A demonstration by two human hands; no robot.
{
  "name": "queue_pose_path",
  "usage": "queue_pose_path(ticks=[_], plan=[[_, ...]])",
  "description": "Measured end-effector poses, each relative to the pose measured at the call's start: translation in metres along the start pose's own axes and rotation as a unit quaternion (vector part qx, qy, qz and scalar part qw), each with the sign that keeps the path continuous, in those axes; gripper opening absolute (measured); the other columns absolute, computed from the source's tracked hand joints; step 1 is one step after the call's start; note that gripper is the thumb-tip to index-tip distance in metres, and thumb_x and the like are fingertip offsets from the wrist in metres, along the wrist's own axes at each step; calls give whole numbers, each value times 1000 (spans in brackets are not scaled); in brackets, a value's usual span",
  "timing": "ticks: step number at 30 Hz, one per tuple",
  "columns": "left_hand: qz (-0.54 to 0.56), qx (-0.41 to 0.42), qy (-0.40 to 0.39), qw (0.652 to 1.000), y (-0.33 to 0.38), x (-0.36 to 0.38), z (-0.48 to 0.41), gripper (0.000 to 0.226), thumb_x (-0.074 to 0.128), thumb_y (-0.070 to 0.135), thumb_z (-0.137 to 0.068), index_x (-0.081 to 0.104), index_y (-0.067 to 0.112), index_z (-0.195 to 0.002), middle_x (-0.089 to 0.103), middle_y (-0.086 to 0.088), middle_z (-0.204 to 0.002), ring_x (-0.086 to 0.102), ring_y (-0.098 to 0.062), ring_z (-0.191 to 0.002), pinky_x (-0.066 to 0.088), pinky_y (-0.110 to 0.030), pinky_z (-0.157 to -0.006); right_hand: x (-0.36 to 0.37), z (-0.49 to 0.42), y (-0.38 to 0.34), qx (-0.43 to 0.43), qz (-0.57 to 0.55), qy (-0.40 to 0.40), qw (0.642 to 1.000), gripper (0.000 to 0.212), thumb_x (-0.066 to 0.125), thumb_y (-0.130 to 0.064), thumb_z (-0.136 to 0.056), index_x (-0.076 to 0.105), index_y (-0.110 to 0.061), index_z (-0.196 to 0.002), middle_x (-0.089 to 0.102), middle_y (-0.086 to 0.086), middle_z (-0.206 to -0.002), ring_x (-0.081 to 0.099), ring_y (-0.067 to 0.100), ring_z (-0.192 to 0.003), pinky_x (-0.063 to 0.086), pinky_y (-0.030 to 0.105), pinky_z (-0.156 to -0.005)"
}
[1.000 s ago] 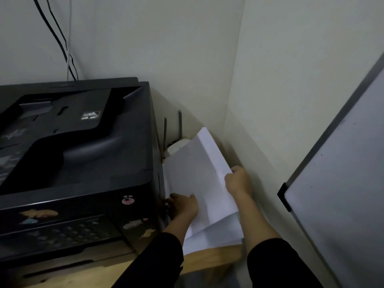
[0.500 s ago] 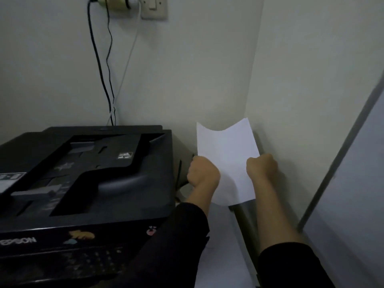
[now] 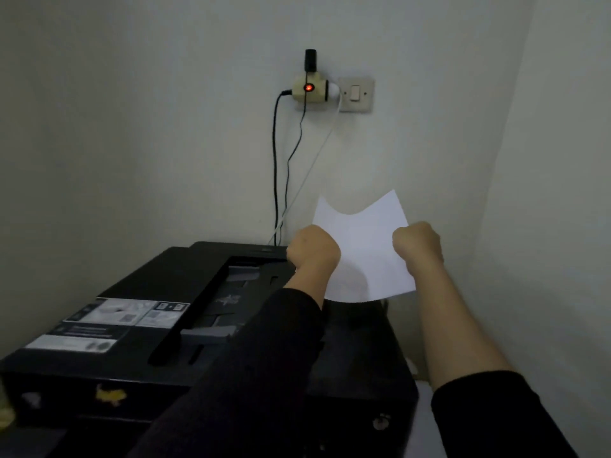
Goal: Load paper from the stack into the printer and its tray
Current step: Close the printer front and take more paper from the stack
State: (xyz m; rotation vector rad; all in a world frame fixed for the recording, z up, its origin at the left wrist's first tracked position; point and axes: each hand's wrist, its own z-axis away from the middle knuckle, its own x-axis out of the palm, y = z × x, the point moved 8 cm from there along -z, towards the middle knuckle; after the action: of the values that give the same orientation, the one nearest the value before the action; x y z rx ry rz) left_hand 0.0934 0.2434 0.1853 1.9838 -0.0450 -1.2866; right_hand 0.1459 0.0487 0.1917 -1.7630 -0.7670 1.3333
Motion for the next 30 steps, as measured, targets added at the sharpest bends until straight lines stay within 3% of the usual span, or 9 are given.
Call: queue_pose_path(ticks=[2,4,7,12,16,19,21,25,30], plan=[[20,-10,1,1000,-34,-21,-16,26,48,5,-93,62,2,-115,62,-13,-123,60,-27,-112,50,-32,-84,32,17,-22,-8,-12,-22,1000,20,41,-3,-90,57,1,-102,58,16,-99,60,33,-81,43,31,-72],[43,-18,-9,999,-70,-38,-32,27,47,5,-94,60,0,-118,60,-13,-125,59,-27,-114,49,-31,-87,64,34,-40,-8,-20,-29,999,17,41,-3,-90,55,0,-99,60,19,-110,53,28,-70,42,30,-70],[65,-27,-35,997,-122,-59,-52,29,45,4,-96,56,-3,-122,58,-17,-128,57,-29,-117,48,-31,-89,109,63,-65,0,-44,-28,999,28,41,-2,-93,55,7,-115,58,21,-118,58,34,-90,42,31,-72],[96,-26,-21,995,-195,-99,-89,32,42,5,-97,48,-3,-128,54,-19,-132,55,-31,-120,47,-33,-94,180,98,-103,2,-96,-35,995,26,40,1,-93,55,8,-113,55,13,-92,53,26,-73,46,33,-67],[163,-7,2,987,-228,-130,-113,31,43,3,-95,46,-1,-125,56,-19,-126,58,-34,-112,49,-39,-88,209,118,-127,-12,-159,8,987,27,39,5,-91,54,9,-113,44,5,-75,47,25,-81,45,33,-76],[224,26,37,974,-239,-153,-125,31,47,4,-95,45,4,-126,61,-18,-117,61,-33,-102,51,-37,-79,219,125,-142,-48,-194,42,979,23,36,8,-86,52,-7,-81,47,7,-77,45,18,-65,43,25,-55],[264,42,57,962,-243,-165,-130,33,48,4,-95,44,5,-128,62,-18,-115,61,-31,-96,51,-36,-77,224,131,-148,-66,-226,53,971,22,35,8,-83,49,-9,-80,50,2,-76,43,13,-58,35,23,-47],[334,47,60,939,-256,-165,-128,36,53,13,-95,44,3,-128,60,-17,-121,60,-33,-106,51,-38,-89,237,142,-142,-73,-278,47,957,28,42,3,-86,53,-7,-109,57,4,-94,52,15,-71,43,25,-56],[342,46,39,938,-274,-141,-124,34,48,16,-98,42,-2,-127,56,-19,-124,55,-34,-113,45,-37,-91,260,149,-127,-63,-267,18,962,24,49,-7,-90,55,-5,-113,61,10,-109,55,22,-89,41,29,-76]])
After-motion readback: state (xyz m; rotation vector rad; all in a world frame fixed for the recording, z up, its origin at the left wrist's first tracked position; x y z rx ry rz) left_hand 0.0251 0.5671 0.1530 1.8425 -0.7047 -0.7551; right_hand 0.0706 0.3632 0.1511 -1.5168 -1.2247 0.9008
